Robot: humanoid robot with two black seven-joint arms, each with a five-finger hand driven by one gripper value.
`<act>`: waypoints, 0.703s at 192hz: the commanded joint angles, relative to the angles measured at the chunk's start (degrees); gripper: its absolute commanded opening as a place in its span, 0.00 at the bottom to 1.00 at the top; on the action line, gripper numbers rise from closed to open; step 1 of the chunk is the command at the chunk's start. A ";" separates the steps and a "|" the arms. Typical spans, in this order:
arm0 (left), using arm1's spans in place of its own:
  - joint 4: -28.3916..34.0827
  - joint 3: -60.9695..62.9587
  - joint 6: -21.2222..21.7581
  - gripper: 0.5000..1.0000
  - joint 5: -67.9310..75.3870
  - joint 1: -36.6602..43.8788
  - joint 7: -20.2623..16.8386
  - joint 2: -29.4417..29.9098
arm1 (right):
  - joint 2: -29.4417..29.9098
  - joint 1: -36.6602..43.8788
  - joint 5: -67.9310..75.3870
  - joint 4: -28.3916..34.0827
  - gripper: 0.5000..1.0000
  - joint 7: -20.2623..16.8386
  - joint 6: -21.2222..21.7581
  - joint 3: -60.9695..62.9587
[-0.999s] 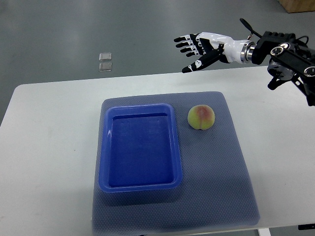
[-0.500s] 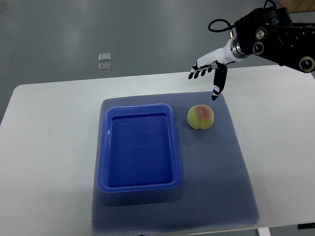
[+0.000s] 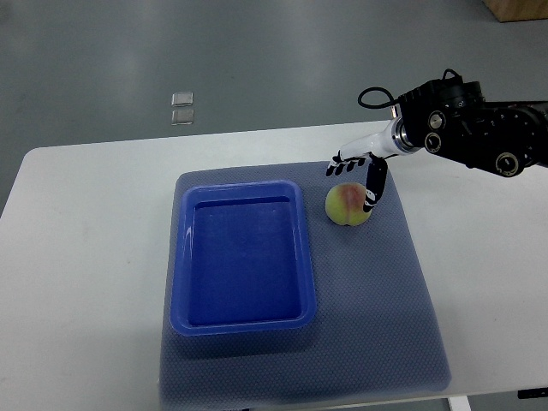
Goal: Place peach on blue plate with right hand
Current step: 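Lower the right hand onto the peach and close fingers around it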
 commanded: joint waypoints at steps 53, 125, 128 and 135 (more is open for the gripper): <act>0.01 0.00 0.01 1.00 0.00 0.00 0.00 0.00 | 1.61 -3.11 0.05 -0.80 0.85 0.57 -4.05 0.08; 0.19 -0.09 0.01 1.00 0.00 0.00 0.00 0.00 | 2.31 -4.87 0.05 -2.20 0.69 0.74 -5.11 -0.01; 0.19 -0.09 0.01 1.00 0.00 0.00 0.00 0.00 | 2.31 -4.87 -0.03 -2.20 0.66 0.74 -5.11 -0.01; 0.19 -0.09 0.01 1.00 0.00 0.00 0.00 0.00 | 2.31 -4.87 -0.03 -2.20 0.62 0.83 -5.11 -0.01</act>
